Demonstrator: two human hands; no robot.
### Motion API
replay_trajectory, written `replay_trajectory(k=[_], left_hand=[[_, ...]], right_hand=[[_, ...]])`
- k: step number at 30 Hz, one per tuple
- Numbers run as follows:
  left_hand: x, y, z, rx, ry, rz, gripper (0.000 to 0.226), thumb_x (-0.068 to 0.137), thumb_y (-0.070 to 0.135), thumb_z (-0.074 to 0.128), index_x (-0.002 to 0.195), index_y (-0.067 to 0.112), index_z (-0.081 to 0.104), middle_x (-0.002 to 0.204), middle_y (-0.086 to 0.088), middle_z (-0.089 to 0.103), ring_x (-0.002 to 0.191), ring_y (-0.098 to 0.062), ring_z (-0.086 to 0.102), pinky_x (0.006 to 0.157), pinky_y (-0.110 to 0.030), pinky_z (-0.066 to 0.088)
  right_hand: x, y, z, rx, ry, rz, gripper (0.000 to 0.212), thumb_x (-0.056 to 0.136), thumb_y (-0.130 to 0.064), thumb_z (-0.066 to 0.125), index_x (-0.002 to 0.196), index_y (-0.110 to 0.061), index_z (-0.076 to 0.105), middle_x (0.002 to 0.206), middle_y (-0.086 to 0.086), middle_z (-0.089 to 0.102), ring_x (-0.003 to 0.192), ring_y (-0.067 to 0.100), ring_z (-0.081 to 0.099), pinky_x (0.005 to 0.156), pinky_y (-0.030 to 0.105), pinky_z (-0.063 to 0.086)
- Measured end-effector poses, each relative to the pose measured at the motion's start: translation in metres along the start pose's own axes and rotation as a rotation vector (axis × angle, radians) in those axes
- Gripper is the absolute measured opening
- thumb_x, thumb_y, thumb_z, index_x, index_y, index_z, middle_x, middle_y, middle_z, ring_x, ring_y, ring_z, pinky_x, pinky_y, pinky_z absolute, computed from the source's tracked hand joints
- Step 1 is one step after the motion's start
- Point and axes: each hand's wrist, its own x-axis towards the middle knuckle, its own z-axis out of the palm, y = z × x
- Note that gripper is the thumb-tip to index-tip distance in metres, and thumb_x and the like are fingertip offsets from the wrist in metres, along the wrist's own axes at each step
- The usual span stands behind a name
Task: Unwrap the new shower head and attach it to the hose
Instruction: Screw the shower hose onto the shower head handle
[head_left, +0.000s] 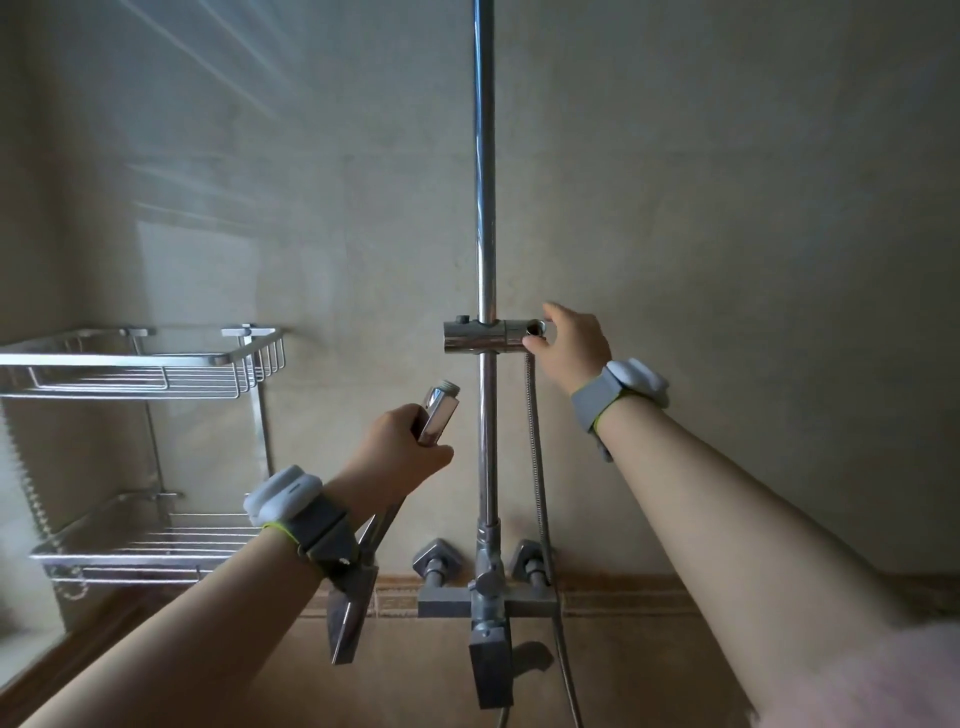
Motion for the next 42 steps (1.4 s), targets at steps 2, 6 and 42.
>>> replay_trajectory(k=[2,6,42], left_hand=[[-0.001,-0.002,-0.002,0.013,-0.007,-0.007,0.022,0.070,0.009,0.065,0.086,-0.004,0.058,0.072,-0.015,0.056,0.059,-0.025,0.048,0.059,-0.034,0.041],[-0.005,-0.007,-0.005,0.038,-0.019,-0.023,0.022,0.069,0.010,0.065,0.084,-0.004,0.057,0.070,-0.013,0.054,0.058,-0.025,0.047,0.059,-0.034,0.041],[-0.005,-0.021,-0.018,0.052,-0.062,-0.020,0.042,0.055,0.027,0.058,0.083,-0.003,0.056,0.063,-0.010,0.051,0.056,-0.025,0.047,0.060,-0.038,0.046]], right_hand=[[0.004,-0.002,0.001,0.030,-0.020,0.009,0.043,0.082,-0.019,0.057,0.122,-0.005,0.053,0.125,0.019,0.060,0.119,0.039,0.047,0.095,0.042,0.043],[0.009,0.002,0.000,0.072,-0.050,0.021,0.039,0.080,-0.012,0.058,0.117,0.000,0.057,0.126,0.021,0.059,0.117,0.040,0.050,0.099,0.044,0.041],[0.016,0.013,0.015,0.224,0.097,-0.113,0.023,0.078,0.001,0.057,0.100,0.004,0.063,0.109,0.022,0.065,0.099,0.035,0.058,0.082,0.031,0.040]])
